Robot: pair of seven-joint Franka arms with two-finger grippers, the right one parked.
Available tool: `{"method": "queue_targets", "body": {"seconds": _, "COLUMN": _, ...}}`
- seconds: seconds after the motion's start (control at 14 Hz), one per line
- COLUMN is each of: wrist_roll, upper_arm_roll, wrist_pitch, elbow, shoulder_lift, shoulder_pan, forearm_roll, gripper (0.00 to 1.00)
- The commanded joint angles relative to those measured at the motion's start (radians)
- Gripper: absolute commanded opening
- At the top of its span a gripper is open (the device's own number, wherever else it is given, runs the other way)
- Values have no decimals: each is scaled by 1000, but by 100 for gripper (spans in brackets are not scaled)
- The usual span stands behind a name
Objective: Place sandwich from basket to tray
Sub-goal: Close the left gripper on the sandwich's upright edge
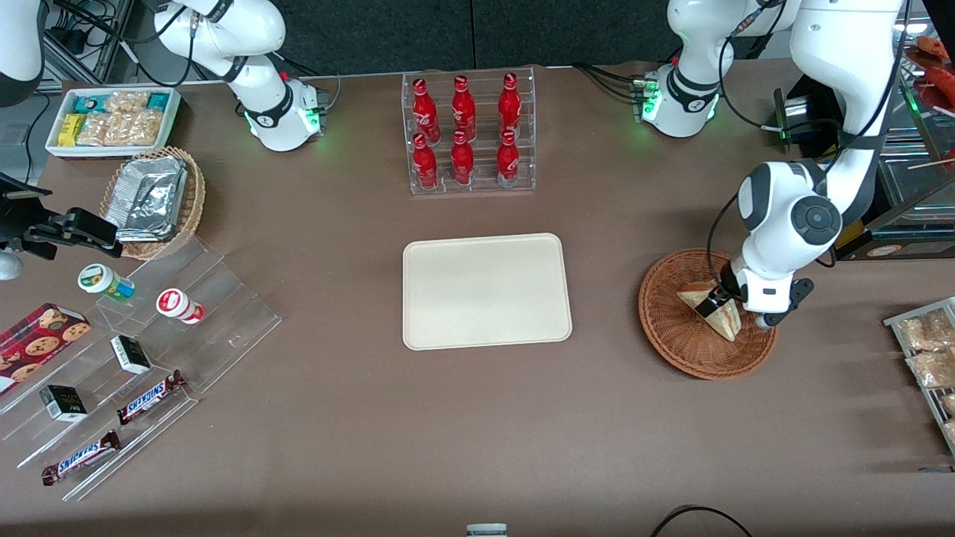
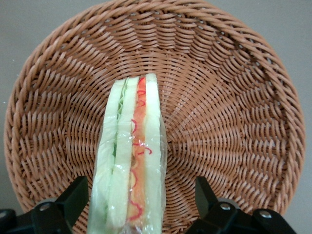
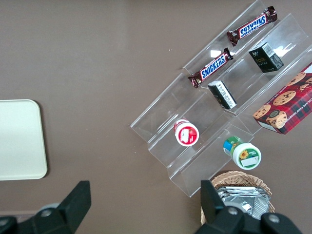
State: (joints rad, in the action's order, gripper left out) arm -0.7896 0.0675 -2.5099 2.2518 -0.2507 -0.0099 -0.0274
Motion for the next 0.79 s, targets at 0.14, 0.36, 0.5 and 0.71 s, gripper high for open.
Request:
{"method": "queue_targets", "body": {"seconds": 0.14, "wrist_roll": -42, "upper_arm_roll": -5, "wrist_pitch": -14, "elbow": 20, "shoulder_lift": 7, "shoulder_pan": 1, "forearm_roll": -5, "gripper": 0}}
{"method": "queue_targets", "body": {"seconds": 0.36, "wrist_roll": -40, "upper_arm_roll": -5, "wrist_pitch": -3, "elbow": 17, "shoulder_lift": 10, "shoulder_pan": 1, "forearm_roll": -6, "gripper": 0}}
{"method": "queue_targets", "body": {"seconds": 0.5, "wrist_roll": -33, "upper_arm_roll": -3, "wrist_pitch": 32, "elbow": -1, "shoulder_lift": 10, "shoulder_pan": 1, "forearm_roll": -6, "gripper": 0}}
{"method": "queue_targets", "body": {"seconds": 0.71, "wrist_roll": -25, "upper_arm_roll": 0, "wrist_pitch": 177, "elbow": -94, "shoulder_lift": 18, "shoulder_pan": -10, "forearm_roll": -8, "gripper": 0}}
